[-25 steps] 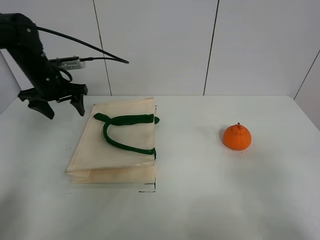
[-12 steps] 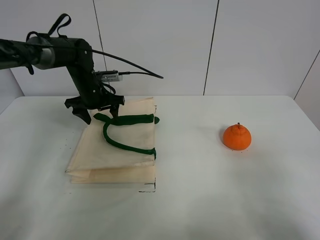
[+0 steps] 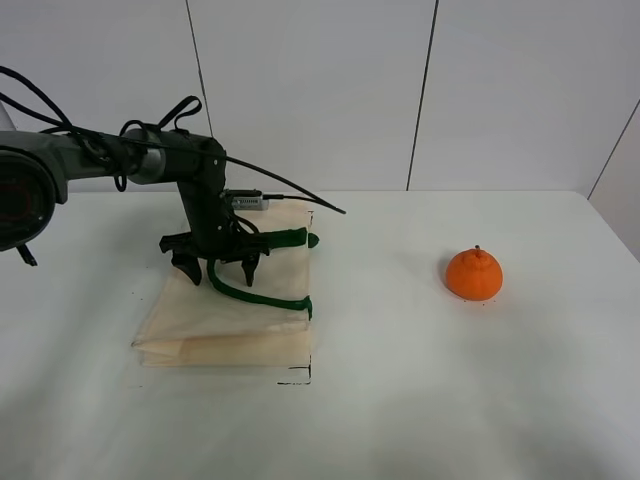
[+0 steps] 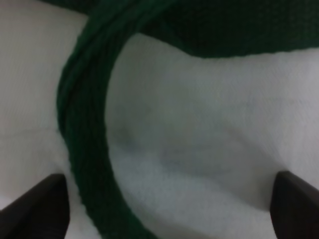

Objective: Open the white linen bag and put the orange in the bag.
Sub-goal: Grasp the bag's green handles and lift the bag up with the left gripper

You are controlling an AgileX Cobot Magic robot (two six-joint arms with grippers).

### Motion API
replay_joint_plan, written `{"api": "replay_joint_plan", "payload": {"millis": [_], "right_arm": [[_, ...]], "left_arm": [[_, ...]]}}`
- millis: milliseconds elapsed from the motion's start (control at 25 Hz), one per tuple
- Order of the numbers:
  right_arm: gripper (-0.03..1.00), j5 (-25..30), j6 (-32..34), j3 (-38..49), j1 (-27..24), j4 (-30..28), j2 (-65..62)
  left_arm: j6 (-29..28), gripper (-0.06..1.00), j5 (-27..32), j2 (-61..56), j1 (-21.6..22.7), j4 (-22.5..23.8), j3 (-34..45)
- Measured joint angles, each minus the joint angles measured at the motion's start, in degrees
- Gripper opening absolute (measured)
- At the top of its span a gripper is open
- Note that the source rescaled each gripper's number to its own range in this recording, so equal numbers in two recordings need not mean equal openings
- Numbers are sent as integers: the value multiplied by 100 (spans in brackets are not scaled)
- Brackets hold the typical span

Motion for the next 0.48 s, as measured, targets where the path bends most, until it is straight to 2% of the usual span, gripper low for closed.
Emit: {"api": "replay_joint_plan", "payload": {"millis": [320, 480], "right_arm": [[100, 0, 0, 0, 0, 0, 0], [100, 0, 0, 0, 0, 0, 0]], "left_arm": [[-6, 99, -11, 6, 0, 0, -7], [-1, 93, -58, 6, 0, 0, -7]]}}
